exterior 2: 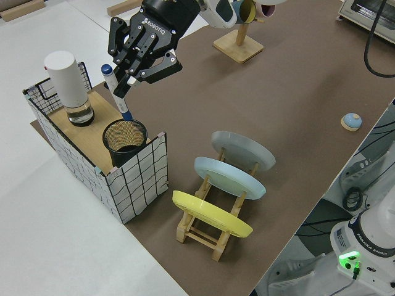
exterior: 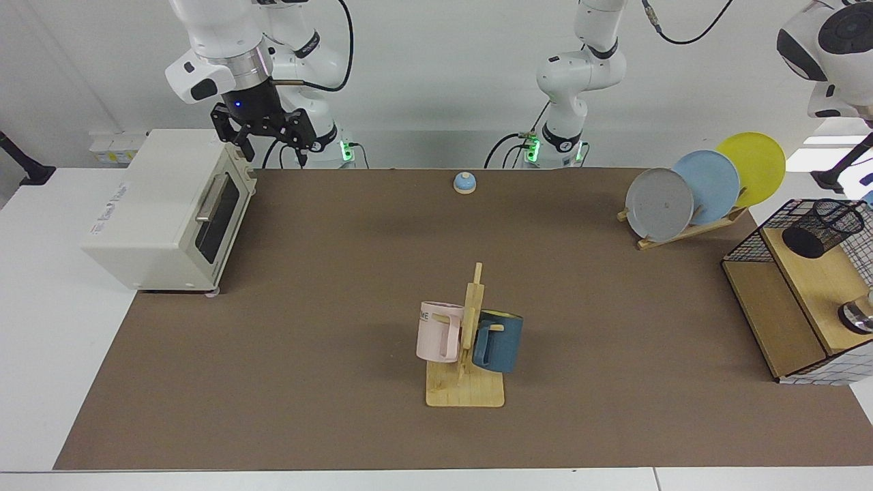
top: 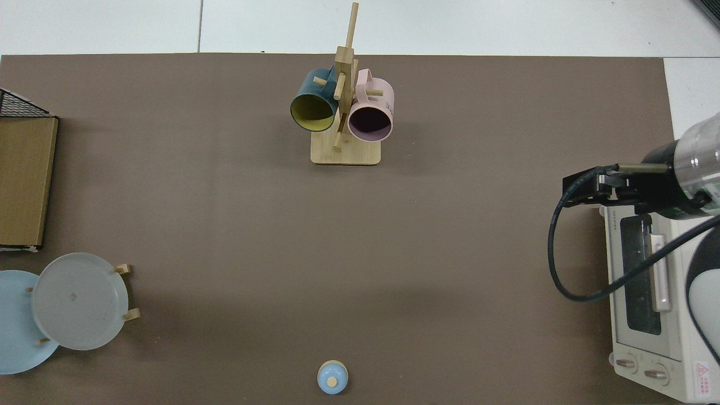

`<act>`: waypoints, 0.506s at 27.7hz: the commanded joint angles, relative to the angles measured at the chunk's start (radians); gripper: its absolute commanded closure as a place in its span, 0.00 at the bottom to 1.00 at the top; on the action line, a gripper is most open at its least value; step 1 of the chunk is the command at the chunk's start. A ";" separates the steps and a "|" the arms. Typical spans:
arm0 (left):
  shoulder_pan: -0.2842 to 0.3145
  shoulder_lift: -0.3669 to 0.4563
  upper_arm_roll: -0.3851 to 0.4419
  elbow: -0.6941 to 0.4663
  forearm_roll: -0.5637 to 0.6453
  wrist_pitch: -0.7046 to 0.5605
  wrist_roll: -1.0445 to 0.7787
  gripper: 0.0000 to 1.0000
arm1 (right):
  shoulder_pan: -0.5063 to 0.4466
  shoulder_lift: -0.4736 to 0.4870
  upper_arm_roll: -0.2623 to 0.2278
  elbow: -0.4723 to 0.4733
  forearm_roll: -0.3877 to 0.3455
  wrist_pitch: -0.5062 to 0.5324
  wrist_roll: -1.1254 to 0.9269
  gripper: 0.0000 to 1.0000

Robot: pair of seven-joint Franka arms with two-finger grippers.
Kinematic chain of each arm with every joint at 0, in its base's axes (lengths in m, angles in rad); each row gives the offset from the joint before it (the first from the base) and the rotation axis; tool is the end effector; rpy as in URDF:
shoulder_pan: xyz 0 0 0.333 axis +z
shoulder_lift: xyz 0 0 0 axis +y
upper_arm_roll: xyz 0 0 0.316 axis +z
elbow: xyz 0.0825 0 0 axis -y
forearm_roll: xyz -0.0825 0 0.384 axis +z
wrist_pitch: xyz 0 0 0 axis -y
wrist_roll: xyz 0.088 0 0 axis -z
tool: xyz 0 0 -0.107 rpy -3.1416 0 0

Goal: Put markers into pen holder

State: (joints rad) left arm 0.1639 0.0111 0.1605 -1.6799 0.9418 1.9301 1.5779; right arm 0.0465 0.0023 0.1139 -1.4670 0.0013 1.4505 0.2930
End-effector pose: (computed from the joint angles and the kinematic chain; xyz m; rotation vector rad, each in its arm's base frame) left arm 0.5428 0.2410 0.6293 -1.6975 1.5752 0.7738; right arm 0.5359 0.0868 0.6612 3.1319 -0.2077 -0.0293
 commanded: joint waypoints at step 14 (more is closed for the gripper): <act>-0.037 0.105 0.063 0.020 0.064 0.107 -0.001 1.00 | -0.010 -0.011 0.006 -0.009 0.005 -0.007 0.018 0.00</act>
State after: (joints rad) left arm 0.1509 0.0876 0.1816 -1.6799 0.9878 1.9935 1.5790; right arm 0.0465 0.0023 0.1139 -1.4670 0.0013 1.4504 0.2931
